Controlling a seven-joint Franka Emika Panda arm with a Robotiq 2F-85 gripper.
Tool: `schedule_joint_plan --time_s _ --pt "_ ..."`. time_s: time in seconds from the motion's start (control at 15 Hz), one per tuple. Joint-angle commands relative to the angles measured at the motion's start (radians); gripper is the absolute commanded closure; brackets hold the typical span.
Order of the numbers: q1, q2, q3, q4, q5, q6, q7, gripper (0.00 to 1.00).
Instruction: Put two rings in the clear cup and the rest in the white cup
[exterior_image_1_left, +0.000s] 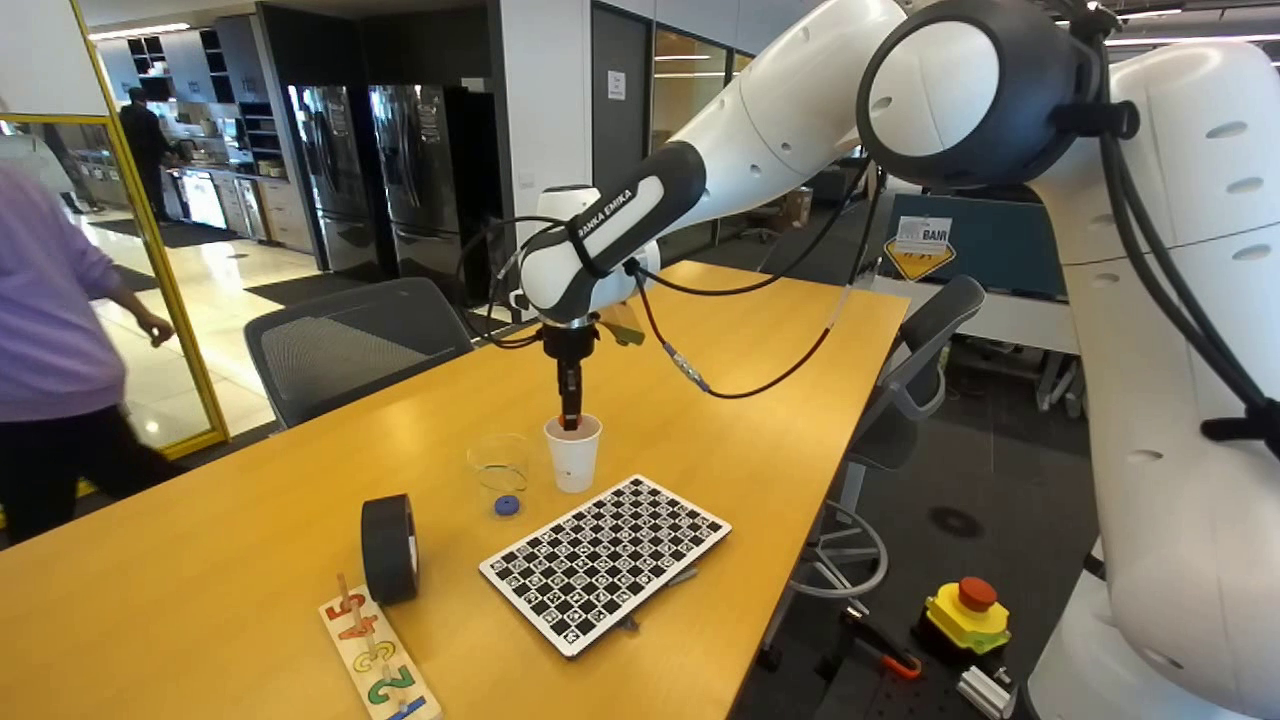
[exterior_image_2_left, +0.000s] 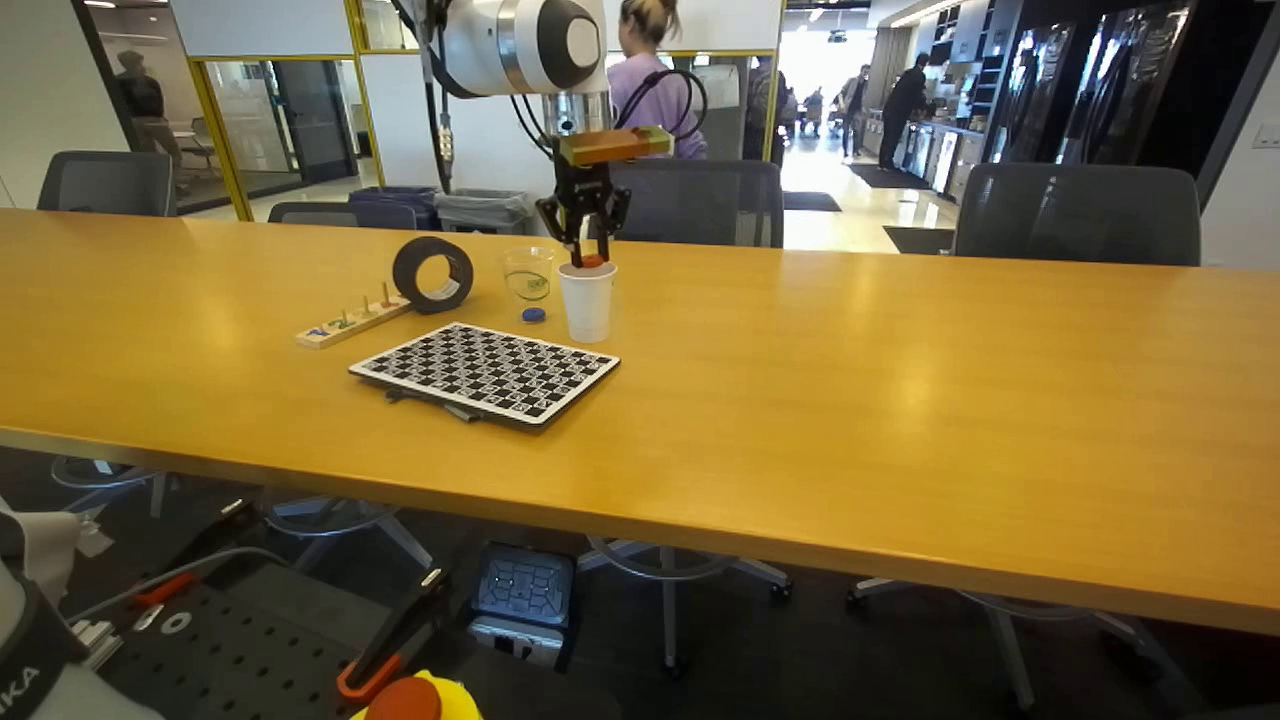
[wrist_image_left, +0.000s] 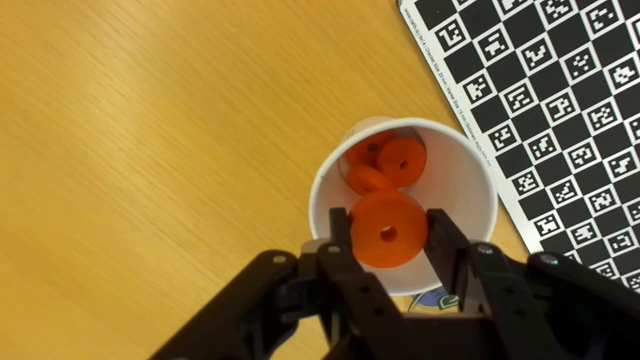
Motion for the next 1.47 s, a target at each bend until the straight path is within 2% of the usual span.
schedule_joint_plan --time_s 0.0,0.2,0.27,0.33,0.53,1.13,1.4 --pt "0.009 -0.011 -0.003 0.012 -0.010 -0.049 0.045 0.32" --pt "-0.017 -0.037 0.025 -0.013 0.056 -0.042 0.027 0.12" --pt "-0.014 -0.061 0.024 -0.034 0.073 -0.030 0.060 0.03" --pt "-0.014 -0.098 0.024 -0.063 0.098 -0.036 0.087 0.00" --pt "-0.007 -0.225 0.014 -0.165 0.155 -0.071 0.206 0.00" --pt "0.046 -0.707 -0.013 -0.600 0.293 -0.224 0.628 0.00" --pt "0.071 -0.929 0.002 -0.777 0.270 -0.257 0.831 0.00"
